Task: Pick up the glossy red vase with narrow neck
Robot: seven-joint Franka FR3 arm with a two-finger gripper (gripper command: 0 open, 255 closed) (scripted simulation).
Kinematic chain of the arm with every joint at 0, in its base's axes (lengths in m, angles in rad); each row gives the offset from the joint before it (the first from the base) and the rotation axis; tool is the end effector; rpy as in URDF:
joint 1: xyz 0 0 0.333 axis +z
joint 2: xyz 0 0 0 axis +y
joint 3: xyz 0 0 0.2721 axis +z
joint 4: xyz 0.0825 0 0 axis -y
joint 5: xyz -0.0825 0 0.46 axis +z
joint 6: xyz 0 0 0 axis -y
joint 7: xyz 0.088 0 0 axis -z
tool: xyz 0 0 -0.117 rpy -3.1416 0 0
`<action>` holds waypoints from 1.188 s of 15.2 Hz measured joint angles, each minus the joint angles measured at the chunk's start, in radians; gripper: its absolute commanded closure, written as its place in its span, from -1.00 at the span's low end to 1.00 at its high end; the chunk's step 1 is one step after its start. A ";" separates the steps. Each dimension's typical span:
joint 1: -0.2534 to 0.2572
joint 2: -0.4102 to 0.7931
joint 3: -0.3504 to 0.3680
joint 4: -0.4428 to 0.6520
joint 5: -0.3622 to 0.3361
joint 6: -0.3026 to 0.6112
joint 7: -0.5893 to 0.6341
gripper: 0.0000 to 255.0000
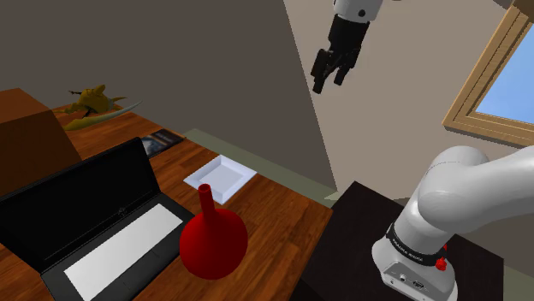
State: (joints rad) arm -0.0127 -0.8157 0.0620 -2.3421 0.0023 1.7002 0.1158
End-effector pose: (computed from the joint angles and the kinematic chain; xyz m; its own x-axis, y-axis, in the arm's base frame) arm 0.4209 0.0240 0.5817 0.9813 -0.0788 0.1756 -0.0841 -0.9962 0.0227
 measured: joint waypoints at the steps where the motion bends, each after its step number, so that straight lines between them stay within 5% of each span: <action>1: 0.000 0.000 0.000 0.000 0.000 0.000 0.000 -1.00; 18: 0.077 0.264 0.342 0.047 0.132 0.209 0.343 -1.00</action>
State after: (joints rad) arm 0.0639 -0.5518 0.4039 -2.2948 0.1340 1.9087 0.4583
